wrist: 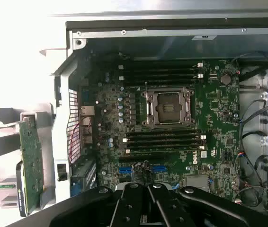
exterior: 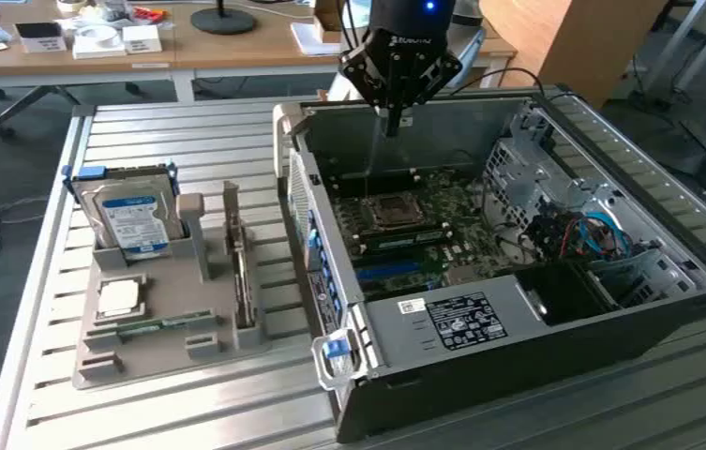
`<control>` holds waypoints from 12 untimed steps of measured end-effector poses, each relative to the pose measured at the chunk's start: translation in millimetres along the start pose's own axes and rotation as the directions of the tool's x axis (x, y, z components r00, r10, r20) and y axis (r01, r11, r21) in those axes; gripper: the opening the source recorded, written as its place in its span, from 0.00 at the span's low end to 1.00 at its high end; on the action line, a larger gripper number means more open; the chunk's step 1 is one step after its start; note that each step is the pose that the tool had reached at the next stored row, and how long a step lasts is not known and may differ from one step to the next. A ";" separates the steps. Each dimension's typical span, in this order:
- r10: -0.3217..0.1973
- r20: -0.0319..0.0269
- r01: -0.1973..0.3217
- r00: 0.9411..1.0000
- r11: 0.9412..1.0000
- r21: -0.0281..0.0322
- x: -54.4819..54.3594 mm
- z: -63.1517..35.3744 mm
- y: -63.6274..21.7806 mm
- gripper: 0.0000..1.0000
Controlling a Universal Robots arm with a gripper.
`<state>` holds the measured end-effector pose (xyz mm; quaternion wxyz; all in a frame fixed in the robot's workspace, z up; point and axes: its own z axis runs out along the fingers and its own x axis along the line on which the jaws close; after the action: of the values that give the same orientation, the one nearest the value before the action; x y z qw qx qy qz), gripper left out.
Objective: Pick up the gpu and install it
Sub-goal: 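Reach for the gpu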
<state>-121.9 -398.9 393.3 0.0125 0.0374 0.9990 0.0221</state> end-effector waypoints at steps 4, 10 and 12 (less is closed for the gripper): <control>0.000 0.000 0.000 1.000 1.000 0.000 0.0 0.0 0.0 0.11; 0.000 0.000 0.000 1.000 1.000 0.000 0.0 0.0 0.0 0.11; 0.000 0.000 0.000 1.000 1.000 0.000 0.4 0.1 0.0 0.11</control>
<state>-122.3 -398.8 393.2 0.0126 0.0375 0.9990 0.0222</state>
